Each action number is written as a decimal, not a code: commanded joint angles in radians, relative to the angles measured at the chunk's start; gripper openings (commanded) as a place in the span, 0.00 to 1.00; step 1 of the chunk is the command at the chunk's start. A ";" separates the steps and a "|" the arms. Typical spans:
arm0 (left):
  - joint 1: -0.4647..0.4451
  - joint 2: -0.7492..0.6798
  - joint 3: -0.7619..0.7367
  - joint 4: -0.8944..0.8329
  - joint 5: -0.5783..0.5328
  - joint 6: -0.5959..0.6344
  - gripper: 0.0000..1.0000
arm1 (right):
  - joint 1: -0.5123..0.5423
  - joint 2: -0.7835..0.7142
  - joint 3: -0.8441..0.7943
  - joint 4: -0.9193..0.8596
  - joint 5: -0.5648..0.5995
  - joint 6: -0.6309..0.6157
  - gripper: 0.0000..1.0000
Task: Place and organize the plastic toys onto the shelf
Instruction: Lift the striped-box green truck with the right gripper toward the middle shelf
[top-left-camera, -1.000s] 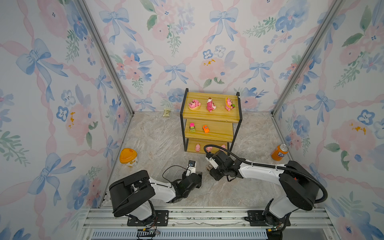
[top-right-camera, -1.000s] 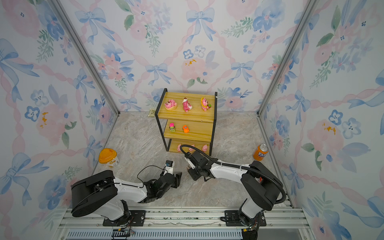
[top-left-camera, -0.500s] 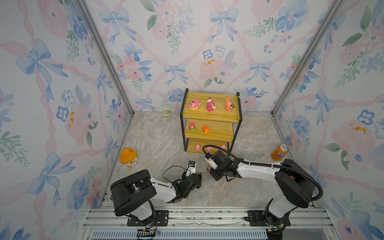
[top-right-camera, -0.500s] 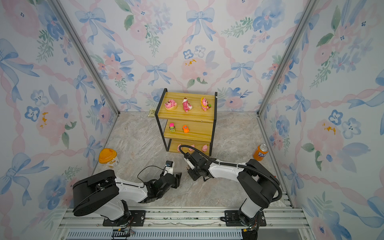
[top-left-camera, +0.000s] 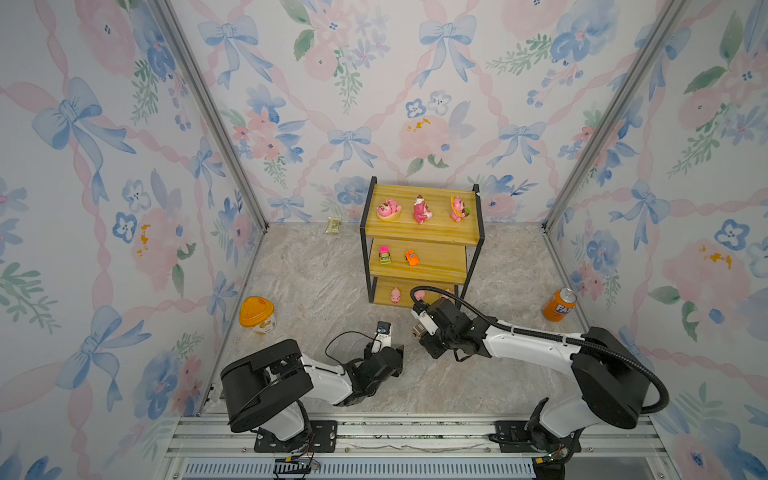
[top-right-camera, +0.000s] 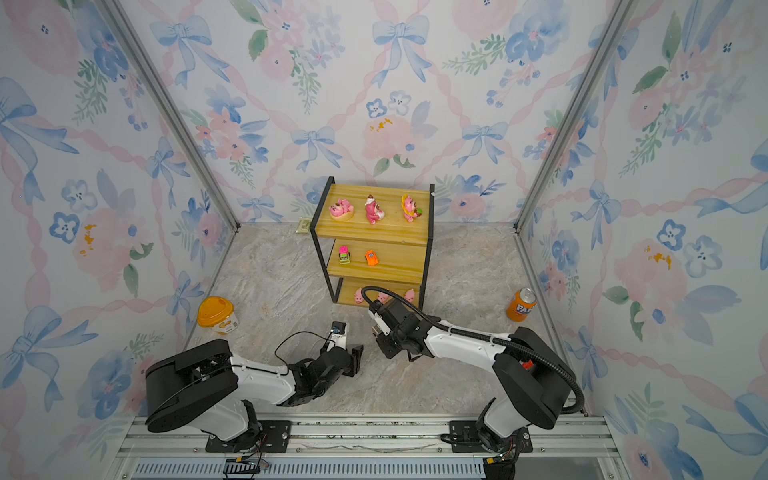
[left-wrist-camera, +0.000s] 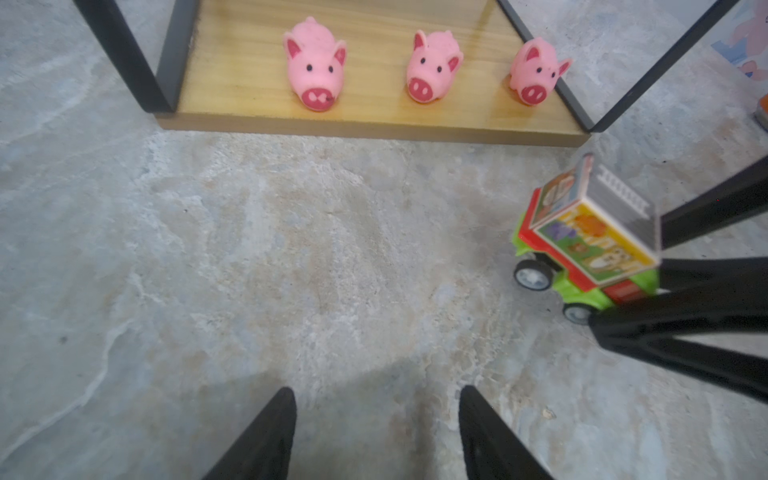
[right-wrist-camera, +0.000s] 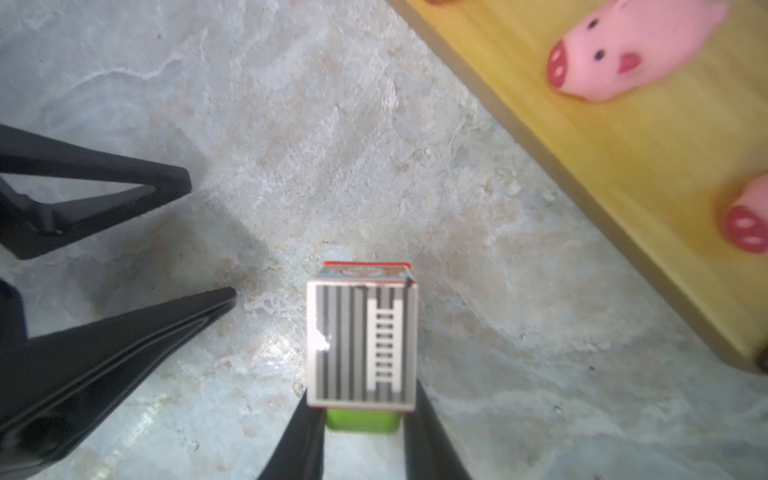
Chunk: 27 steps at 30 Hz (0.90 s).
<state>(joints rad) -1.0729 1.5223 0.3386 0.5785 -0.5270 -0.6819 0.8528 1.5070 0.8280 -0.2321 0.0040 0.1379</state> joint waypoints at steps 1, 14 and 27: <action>-0.001 0.004 -0.007 -0.006 -0.016 0.000 0.64 | 0.012 -0.075 0.009 -0.062 0.038 0.012 0.26; -0.001 -0.001 -0.004 -0.006 -0.018 0.020 0.64 | -0.032 -0.270 0.145 -0.196 0.214 -0.008 0.26; 0.000 -0.005 -0.009 -0.006 -0.019 0.023 0.63 | -0.106 -0.268 0.252 -0.189 0.310 0.014 0.26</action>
<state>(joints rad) -1.0729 1.5223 0.3386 0.5785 -0.5274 -0.6804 0.7620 1.2476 1.0458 -0.4091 0.2676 0.1383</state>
